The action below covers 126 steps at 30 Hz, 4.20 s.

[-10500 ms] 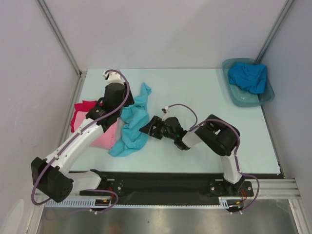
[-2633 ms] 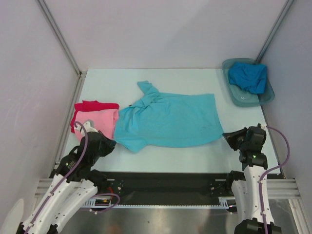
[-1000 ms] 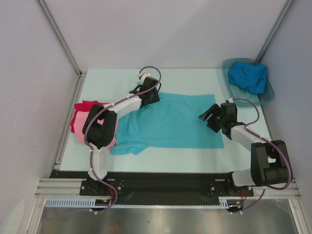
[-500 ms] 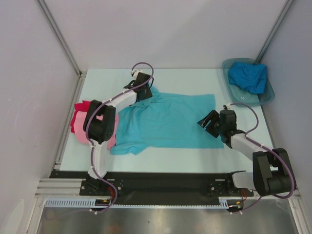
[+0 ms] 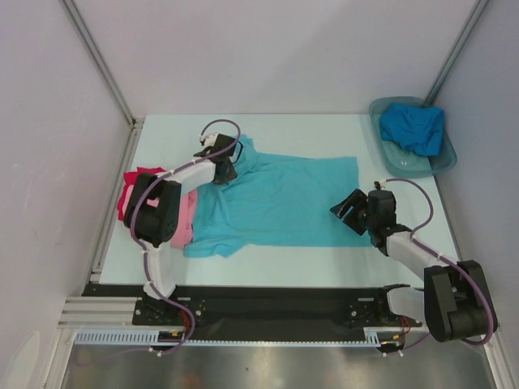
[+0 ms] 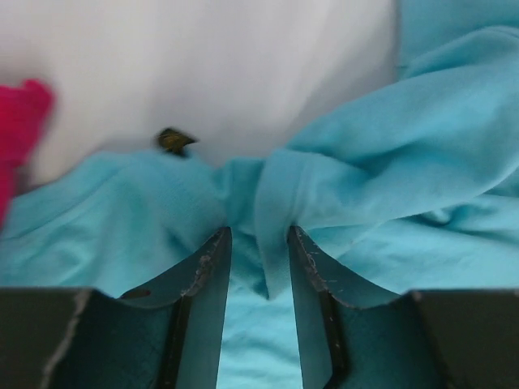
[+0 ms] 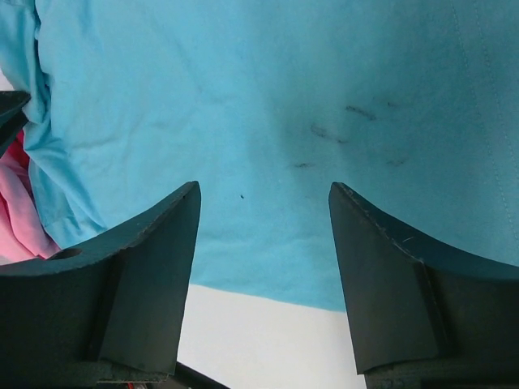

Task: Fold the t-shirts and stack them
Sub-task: Flatten the tshirt out

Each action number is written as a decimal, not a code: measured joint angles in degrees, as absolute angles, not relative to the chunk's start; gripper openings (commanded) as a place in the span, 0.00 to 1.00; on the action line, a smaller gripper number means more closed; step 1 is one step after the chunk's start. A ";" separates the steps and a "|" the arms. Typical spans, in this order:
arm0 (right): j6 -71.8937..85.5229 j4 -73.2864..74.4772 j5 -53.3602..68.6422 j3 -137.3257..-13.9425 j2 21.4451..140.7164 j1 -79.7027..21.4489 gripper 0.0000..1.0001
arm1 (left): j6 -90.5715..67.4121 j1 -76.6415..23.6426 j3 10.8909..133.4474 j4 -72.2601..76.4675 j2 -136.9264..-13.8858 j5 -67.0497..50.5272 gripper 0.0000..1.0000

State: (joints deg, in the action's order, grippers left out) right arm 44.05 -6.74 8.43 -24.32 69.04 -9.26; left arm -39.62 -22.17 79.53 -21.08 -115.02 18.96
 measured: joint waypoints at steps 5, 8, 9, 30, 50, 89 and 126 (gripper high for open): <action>44.14 -6.70 8.45 -23.20 67.40 -9.26 0.68 | -39.07 -18.76 75.77 -21.89 -109.69 19.66 0.41; 44.16 -6.72 8.49 -23.11 67.13 -9.26 0.68 | -37.32 -16.62 74.02 -21.06 -107.68 18.48 0.42; 44.16 -6.72 8.49 -23.09 67.07 -9.26 0.68 | -36.58 -16.03 73.97 -20.84 -107.33 18.13 0.42; 44.97 -8.14 9.63 -22.09 66.85 -9.13 0.67 | -35.97 -16.01 67.29 -23.16 -102.89 19.16 0.39; 46.04 -7.01 13.04 -20.38 59.00 -3.97 0.66 | -35.83 -11.66 60.29 -25.54 -95.74 17.69 0.37; 46.50 -1.17 20.45 -19.66 49.15 3.75 0.64 | -31.14 -9.52 65.49 -32.34 -100.33 17.47 0.38; 46.94 -0.73 23.42 -19.51 47.31 6.90 0.64 | -27.88 1.58 69.32 -35.24 -104.16 18.59 0.40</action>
